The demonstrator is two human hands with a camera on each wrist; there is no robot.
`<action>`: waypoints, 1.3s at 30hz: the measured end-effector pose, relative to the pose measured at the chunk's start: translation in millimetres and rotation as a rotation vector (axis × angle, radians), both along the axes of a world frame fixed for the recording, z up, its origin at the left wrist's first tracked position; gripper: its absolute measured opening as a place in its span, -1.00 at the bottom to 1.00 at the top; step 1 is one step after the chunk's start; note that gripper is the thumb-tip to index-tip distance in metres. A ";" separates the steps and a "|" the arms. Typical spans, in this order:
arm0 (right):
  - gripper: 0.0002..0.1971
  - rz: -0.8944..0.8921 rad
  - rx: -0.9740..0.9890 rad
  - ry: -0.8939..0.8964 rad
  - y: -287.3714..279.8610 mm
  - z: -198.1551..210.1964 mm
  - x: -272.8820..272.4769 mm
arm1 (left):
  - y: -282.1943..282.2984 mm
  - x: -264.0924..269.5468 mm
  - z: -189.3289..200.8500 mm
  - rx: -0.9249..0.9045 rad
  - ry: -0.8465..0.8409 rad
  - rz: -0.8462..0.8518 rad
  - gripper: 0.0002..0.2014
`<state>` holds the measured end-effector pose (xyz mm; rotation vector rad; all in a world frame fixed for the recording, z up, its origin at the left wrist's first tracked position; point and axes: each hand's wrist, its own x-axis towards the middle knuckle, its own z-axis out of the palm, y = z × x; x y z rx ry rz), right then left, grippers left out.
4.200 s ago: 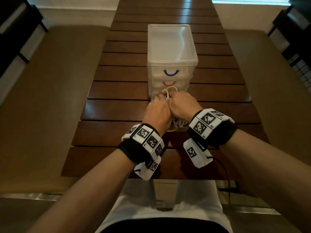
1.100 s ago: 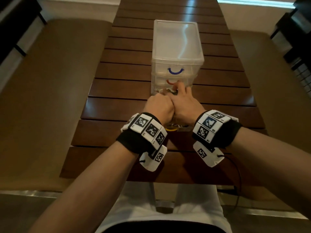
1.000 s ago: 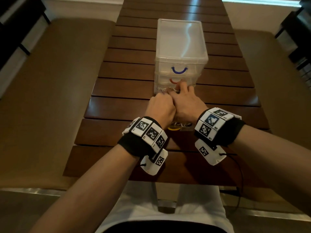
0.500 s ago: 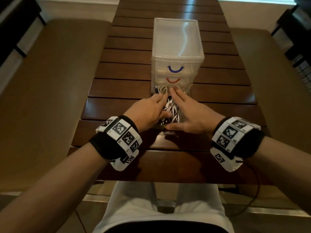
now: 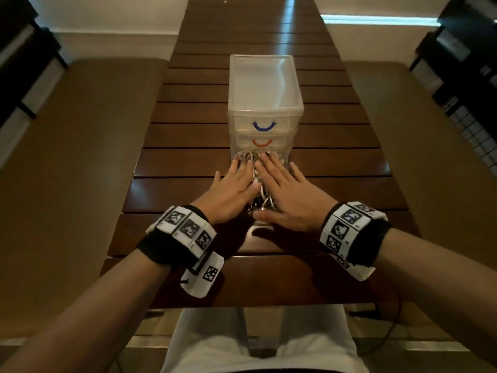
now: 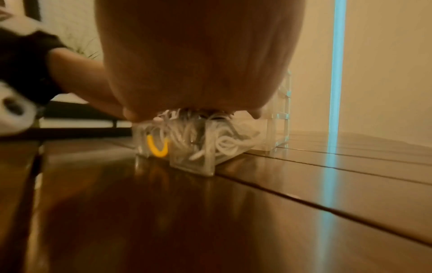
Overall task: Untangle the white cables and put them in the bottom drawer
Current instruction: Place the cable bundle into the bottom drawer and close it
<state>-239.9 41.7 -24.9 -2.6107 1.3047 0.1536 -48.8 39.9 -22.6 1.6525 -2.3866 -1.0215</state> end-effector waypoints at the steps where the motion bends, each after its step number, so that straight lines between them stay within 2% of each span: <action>1: -0.04 0.037 -0.040 0.012 2.2 -2.6 -4.0 | -0.1 3.4 3.6 0.058 0.177 0.061 -0.40; 3: -0.07 0.066 -0.094 0.033 4.8 -8.6 -8.2 | 2.4 11.3 6.5 0.108 0.525 0.190 -0.47; 4: -0.09 0.058 -0.104 0.036 5.3 -10.9 -7.8 | 4.1 15.6 4.7 0.070 0.601 0.239 -0.49; 5: -0.11 0.045 -0.103 0.036 5.6 -12.7 -6.4 | 5.4 18.8 1.6 -0.016 0.568 0.279 -0.49; 7: -0.15 0.039 -0.124 0.034 5.9 -14.6 -3.9 | 6.5 22.7 -8.4 -0.217 0.386 0.332 -0.52; 9: -0.18 0.053 -0.177 0.049 6.1 -14.7 -4.2 | 9.1 22.8 -15.5 -0.335 0.327 0.387 -0.63; 12: -0.18 0.079 -0.185 0.077 3.1 -11.5 -4.1 | 12.2 20.7 -16.3 -0.343 0.374 0.435 -0.70; 22: -0.12 0.051 -0.108 0.017 1.0 -11.9 0.3 | 13.5 15.4 -8.8 -0.350 0.316 0.467 -0.65; 25: -0.10 0.017 -0.083 0.004 2.2 -12.2 4.1 | 14.4 11.5 -6.8 -0.435 0.211 0.428 -0.64; 30: -0.10 -0.012 -0.089 0.014 2.4 -9.2 6.7 | 19.3 -5.5 -7.4 -0.566 -0.134 0.188 -0.55; 32: -0.10 -0.022 -0.079 -0.005 2.2 -7.5 6.3 | 20.0 -9.0 -9.2 -0.561 -0.160 0.202 -0.52; 35: -0.12 -0.028 -0.077 -0.018 1.2 -6.3 6.0 | 19.7 -6.2 -5.9 -0.501 -0.095 0.208 -0.52; 39: -0.14 -0.041 -0.069 -0.032 -3.4 -7.2 6.7 | 15.1 1.5 7.8 -0.284 -0.027 0.198 -0.55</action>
